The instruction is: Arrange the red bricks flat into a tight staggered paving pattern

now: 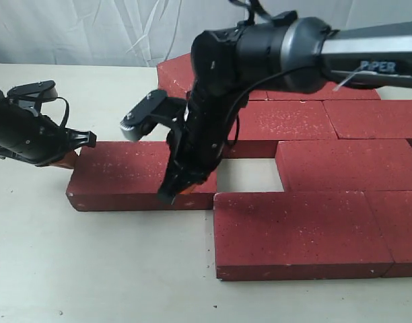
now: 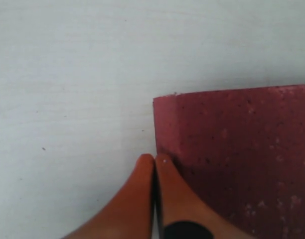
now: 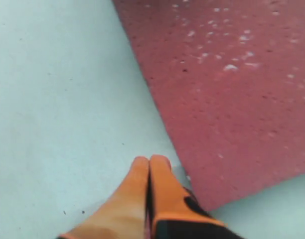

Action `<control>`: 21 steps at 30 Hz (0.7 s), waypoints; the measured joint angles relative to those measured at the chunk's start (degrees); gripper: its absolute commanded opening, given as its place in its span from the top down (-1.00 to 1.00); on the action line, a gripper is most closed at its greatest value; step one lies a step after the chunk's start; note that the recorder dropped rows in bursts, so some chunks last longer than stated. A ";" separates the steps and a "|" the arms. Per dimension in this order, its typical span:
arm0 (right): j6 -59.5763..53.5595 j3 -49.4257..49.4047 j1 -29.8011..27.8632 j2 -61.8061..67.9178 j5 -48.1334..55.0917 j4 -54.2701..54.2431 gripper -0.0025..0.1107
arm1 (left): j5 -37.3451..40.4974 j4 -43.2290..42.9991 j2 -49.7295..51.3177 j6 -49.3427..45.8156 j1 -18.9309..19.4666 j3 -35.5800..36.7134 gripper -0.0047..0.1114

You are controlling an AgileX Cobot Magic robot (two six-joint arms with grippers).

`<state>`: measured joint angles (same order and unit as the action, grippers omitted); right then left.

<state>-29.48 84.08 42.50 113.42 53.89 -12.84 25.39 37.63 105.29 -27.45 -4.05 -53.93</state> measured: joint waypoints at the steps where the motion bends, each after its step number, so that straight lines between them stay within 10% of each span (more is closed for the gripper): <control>1: 0.65 0.00 -0.86 -0.84 0.30 0.12 0.97 | 0.14 0.00 0.00 0.00 0.00 0.00 0.92; 21: 7.34 -12.10 -18.15 -15.50 -2.34 6.29 0.97 | -0.74 3.20 0.10 0.00 -5.49 0.00 0.92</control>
<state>-22.13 71.98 24.35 97.92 51.55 -6.54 24.65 40.83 105.39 -27.45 -9.54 -53.93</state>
